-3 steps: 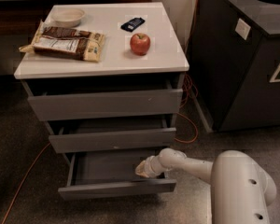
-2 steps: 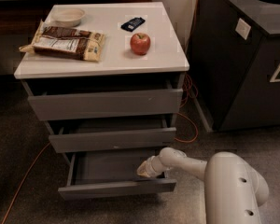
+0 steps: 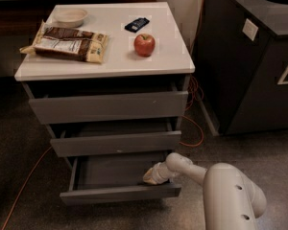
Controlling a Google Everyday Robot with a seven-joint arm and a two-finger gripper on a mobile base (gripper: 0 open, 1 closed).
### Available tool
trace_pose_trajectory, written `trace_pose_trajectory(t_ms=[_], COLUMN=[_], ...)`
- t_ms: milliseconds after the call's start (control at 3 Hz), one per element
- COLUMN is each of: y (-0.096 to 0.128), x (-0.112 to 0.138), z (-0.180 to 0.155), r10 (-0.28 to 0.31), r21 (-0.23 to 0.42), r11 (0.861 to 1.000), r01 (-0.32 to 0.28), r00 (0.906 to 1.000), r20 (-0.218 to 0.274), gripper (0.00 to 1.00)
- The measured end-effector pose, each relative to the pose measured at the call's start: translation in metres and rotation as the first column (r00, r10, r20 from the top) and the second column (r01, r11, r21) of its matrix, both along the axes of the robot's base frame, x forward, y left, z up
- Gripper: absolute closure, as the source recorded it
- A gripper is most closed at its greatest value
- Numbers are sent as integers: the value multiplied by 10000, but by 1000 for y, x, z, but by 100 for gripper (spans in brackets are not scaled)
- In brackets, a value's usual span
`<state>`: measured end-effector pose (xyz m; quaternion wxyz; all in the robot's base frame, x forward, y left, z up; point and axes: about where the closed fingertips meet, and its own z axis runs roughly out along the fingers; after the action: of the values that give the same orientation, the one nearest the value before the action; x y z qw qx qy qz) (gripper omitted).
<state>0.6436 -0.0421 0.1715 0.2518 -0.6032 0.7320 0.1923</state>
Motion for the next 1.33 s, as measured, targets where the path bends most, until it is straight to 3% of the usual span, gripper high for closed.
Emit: trace_pose_trajectory(t_ms=[667,1333], y=[6,17], x=[-24,-62], z=[-13,-3], r10=[-107,-138], r21=[258,357], r11=[9996,9992], r01=[117,159], r00=[9993,9982], r20=[-364,-587], gripper=[100,100])
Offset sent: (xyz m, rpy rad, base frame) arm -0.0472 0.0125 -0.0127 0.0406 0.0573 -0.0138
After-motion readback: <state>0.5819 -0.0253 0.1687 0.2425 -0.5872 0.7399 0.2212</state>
